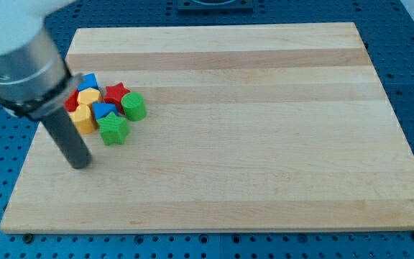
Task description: Push red circle towards right
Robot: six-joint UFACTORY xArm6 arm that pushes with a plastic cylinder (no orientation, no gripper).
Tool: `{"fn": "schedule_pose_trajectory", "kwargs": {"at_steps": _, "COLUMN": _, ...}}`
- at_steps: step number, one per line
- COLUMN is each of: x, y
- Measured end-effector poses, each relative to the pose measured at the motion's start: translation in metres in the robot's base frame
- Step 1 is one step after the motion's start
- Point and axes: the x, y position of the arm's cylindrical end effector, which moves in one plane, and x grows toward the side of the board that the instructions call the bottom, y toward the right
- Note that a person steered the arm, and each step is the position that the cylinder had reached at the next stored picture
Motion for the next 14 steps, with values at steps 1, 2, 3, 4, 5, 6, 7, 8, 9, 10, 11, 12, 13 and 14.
{"fn": "schedule_pose_trajectory", "kwargs": {"at_steps": 1, "x": -0.031, "y": -0.044}}
{"fn": "schedule_pose_trajectory", "kwargs": {"at_steps": 2, "x": -0.067, "y": -0.069}}
{"fn": "schedule_pose_trajectory", "kwargs": {"at_steps": 3, "x": -0.113, "y": -0.071}}
{"fn": "schedule_pose_trajectory", "kwargs": {"at_steps": 4, "x": -0.131, "y": -0.064}}
{"fn": "schedule_pose_trajectory", "kwargs": {"at_steps": 5, "x": -0.130, "y": -0.047}}
{"fn": "schedule_pose_trajectory", "kwargs": {"at_steps": 6, "x": -0.130, "y": -0.021}}
{"fn": "schedule_pose_trajectory", "kwargs": {"at_steps": 7, "x": -0.130, "y": 0.013}}
{"fn": "schedule_pose_trajectory", "kwargs": {"at_steps": 8, "x": -0.141, "y": 0.029}}
{"fn": "schedule_pose_trajectory", "kwargs": {"at_steps": 9, "x": -0.169, "y": 0.026}}
{"fn": "schedule_pose_trajectory", "kwargs": {"at_steps": 10, "x": -0.173, "y": 0.037}}
{"fn": "schedule_pose_trajectory", "kwargs": {"at_steps": 11, "x": -0.163, "y": 0.047}}
{"fn": "schedule_pose_trajectory", "kwargs": {"at_steps": 12, "x": -0.152, "y": 0.047}}
{"fn": "schedule_pose_trajectory", "kwargs": {"at_steps": 13, "x": -0.146, "y": 0.066}}
{"fn": "schedule_pose_trajectory", "kwargs": {"at_steps": 14, "x": -0.146, "y": 0.102}}
